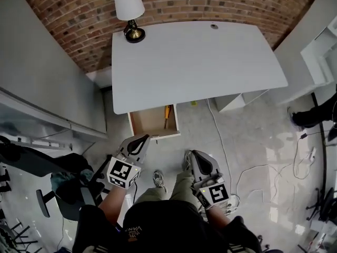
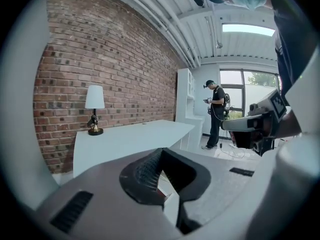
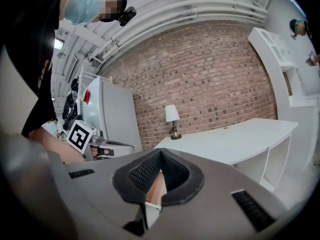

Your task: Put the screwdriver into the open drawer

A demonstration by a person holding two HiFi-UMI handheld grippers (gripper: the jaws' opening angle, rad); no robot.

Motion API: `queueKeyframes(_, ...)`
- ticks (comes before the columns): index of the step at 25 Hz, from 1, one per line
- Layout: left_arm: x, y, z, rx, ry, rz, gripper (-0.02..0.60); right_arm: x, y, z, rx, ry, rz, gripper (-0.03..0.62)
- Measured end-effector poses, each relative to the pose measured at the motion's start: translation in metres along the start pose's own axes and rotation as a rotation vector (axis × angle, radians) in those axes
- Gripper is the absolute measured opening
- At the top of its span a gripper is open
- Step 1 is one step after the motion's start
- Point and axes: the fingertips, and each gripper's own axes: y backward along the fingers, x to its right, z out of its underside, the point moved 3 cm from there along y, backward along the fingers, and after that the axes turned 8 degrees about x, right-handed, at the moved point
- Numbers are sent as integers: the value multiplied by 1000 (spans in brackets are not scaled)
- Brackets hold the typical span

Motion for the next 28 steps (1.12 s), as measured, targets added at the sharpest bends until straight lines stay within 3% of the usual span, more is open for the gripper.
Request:
queueKeyframes(13,8,106,-60,118,17,-83,8,-81,-2,-47,38,83,-133,-5)
queueKeyframes(20,-1,152,-77,165,15,-132,8,-105,2,-54,50,101,-144,-5)
queueKeyframes(28,9,173,-85,201,10,-126,8,-118,0,-60,37,147,-157,-5)
